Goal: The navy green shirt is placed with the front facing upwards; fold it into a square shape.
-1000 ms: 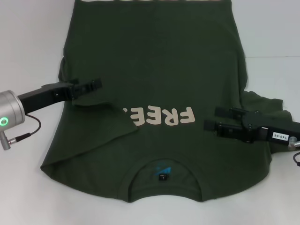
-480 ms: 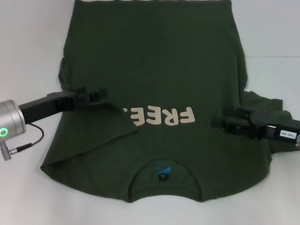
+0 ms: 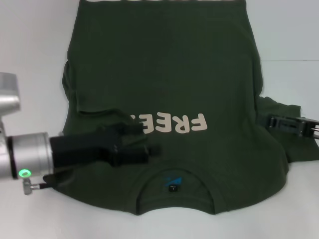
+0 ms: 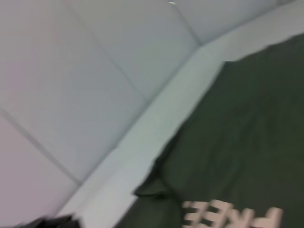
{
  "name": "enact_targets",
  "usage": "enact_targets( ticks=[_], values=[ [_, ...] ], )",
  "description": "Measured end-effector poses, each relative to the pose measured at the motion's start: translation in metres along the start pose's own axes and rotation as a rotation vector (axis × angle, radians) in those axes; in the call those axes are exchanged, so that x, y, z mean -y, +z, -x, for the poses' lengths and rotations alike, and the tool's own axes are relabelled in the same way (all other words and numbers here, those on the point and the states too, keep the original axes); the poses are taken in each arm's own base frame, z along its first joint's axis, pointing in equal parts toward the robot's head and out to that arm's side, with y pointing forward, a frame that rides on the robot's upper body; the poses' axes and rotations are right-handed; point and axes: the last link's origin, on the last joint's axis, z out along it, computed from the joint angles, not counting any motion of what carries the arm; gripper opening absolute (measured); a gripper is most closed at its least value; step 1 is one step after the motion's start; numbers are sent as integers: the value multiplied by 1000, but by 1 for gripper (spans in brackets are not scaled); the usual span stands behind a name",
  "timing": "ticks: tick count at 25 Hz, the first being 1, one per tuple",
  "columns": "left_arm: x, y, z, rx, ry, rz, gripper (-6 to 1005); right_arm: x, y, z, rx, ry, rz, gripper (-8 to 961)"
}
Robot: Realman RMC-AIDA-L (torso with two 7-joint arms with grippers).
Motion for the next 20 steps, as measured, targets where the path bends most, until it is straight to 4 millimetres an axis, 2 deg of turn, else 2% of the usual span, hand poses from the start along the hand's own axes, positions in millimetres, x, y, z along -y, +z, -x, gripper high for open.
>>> enact_targets(
  ticks=[2,6,12,20],
  values=[
    [-5,10,5,49,34,36,918,7,-5,2,-11,41,-42,867],
    [-8,15,8,90,93,62,918,16,-15,6,-19,104,-102,867],
    [-10,19,12,117,176,84,918,31,-30,13,10,189,-194,865],
    [-8,20,12,112,183,67,917,51,-42,19,60,238,-338,864]
  ],
)
